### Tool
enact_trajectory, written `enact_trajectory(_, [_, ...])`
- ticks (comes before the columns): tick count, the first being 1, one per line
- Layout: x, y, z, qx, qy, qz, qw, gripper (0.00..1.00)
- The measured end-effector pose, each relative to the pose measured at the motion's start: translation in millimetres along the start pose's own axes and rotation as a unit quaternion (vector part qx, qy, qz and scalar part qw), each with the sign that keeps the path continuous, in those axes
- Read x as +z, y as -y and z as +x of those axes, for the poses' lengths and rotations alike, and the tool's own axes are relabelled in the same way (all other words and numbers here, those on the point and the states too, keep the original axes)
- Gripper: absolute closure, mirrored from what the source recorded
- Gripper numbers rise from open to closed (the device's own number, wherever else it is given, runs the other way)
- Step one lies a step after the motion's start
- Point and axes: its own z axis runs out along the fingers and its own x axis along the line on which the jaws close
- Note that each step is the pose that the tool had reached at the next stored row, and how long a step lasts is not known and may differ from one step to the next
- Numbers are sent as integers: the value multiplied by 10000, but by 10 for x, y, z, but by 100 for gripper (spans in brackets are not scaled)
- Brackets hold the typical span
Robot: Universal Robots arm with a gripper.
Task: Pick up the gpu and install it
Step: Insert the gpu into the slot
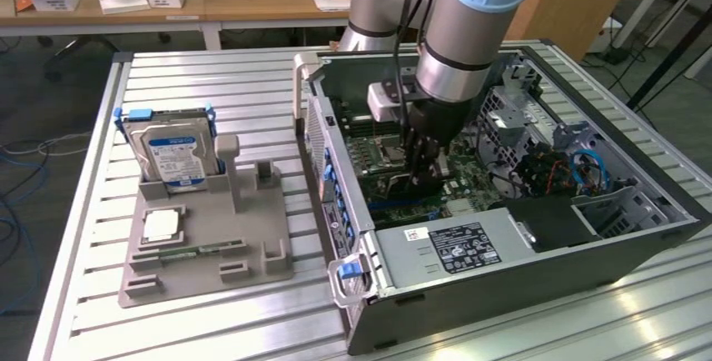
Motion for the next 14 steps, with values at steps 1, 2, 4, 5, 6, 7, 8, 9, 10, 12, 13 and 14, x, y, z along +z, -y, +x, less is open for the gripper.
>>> enact_trajectory(1, [1, -1, 0, 0, 0, 0, 10000, 74])
enact_trajectory(2, [3, -2, 0, 0, 0, 1, 10000, 74])
enact_trajectory(4, [11, -8, 0, 1, 1, 1, 10000, 74])
enact_trajectory(5, [14, -10, 0, 0, 1, 0, 10000, 74])
enact_trajectory(6, [17, -12, 0, 0, 0, 0, 10000, 74])
enact_trajectory(7, [20, -14, 1, 0, -1, 0, 10000, 74])
enact_trajectory(8, [24, -16, 1, 0, -1, -1, 10000, 74])
enact_trajectory(9, [29, -17, 1, 0, -2, -1, 10000, 74])
enact_trajectory(10, [34, -18, 1, 0, -2, -1, 10000, 74])
enact_trajectory(12, [50, -17, 1, 0, 1, 2, 10000, 74])
enact_trajectory(13, [55, -17, 1, 0, -1, 1, 10000, 74])
enact_trajectory(14, [57, -18, 1, 0, -1, 0, 10000, 74])
